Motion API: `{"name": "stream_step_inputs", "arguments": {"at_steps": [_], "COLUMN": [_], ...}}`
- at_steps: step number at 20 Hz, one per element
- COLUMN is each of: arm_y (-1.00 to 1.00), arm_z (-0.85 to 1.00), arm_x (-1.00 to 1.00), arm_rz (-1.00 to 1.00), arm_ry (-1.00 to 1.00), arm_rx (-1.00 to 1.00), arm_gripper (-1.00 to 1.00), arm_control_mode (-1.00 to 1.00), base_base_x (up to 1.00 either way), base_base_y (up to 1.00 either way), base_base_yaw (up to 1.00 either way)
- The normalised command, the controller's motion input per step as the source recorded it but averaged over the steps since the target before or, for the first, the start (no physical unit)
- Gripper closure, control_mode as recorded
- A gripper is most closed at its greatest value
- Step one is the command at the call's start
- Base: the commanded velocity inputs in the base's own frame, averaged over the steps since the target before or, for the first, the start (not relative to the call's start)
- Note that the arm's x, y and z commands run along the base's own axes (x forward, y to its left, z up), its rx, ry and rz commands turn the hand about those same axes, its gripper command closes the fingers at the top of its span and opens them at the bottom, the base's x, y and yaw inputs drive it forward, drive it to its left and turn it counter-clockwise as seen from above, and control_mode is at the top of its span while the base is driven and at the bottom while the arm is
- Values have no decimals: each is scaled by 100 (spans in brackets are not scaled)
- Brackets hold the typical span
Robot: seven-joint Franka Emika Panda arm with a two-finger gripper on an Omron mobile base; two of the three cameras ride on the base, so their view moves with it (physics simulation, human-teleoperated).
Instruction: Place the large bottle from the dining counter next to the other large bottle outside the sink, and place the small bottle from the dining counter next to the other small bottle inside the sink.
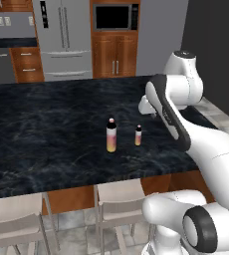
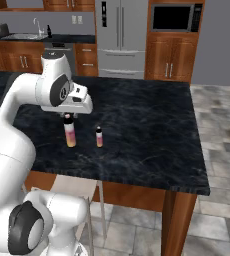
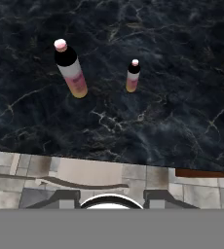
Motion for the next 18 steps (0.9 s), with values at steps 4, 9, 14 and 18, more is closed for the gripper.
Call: {"name": "stream_step_inputs", "arguments": {"at_steps": [4, 9, 14, 18], "arm_y": [0, 6, 13, 14], "arm_z": [-1, -8, -15, -23], "arm_x": [-1, -7, -10, -14], "arm_rz": [0, 0, 0, 0], "arm_ry": [-1, -8, -15, -18], "arm_rx": [0, 0, 0, 0], "arm_gripper": [-100, -100, -100, -100], "arm_control_mode": [-100, -100, -100, -100], "base_base_x": [0, 0, 0, 0], "base_base_y": [0, 0, 0, 0], "base_base_yaw": [0, 0, 0, 0]}}
